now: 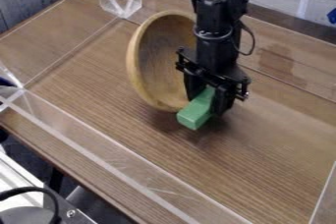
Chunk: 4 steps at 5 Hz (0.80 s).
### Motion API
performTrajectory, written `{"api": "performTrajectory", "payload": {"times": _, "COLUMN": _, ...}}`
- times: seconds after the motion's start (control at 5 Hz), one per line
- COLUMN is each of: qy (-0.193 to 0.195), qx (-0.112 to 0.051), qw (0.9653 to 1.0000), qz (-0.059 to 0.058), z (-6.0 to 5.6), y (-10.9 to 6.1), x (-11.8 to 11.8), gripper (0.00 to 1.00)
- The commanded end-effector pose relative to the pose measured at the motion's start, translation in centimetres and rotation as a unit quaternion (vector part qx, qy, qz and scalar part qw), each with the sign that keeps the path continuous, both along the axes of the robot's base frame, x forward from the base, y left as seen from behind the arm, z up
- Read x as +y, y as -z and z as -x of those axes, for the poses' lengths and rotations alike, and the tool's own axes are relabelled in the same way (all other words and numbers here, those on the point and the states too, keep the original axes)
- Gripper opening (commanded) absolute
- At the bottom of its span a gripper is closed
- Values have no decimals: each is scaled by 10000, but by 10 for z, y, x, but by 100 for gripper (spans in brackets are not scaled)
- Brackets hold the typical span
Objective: Remove the green block from inside the brown bowl and put it on the table
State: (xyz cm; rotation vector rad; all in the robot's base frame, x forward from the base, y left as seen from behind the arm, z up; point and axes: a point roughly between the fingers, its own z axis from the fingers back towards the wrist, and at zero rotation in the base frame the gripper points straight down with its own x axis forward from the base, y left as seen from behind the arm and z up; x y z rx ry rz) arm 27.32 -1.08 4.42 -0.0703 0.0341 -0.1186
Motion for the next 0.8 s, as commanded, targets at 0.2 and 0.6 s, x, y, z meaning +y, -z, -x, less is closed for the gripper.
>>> {"api": "performTrajectory", "payload": {"times": 0.2, "qy": -76, "qx": -303, "qw": 9995, "qz": 58, "z": -15, "y": -15, "x": 2, "gripper": 100}}
{"api": "performTrajectory", "payload": {"times": 0.6, "qy": -114, "qx": -553, "qw": 9983, "qz": 104, "z": -16, "y": -41, "x": 1, "gripper": 100}}
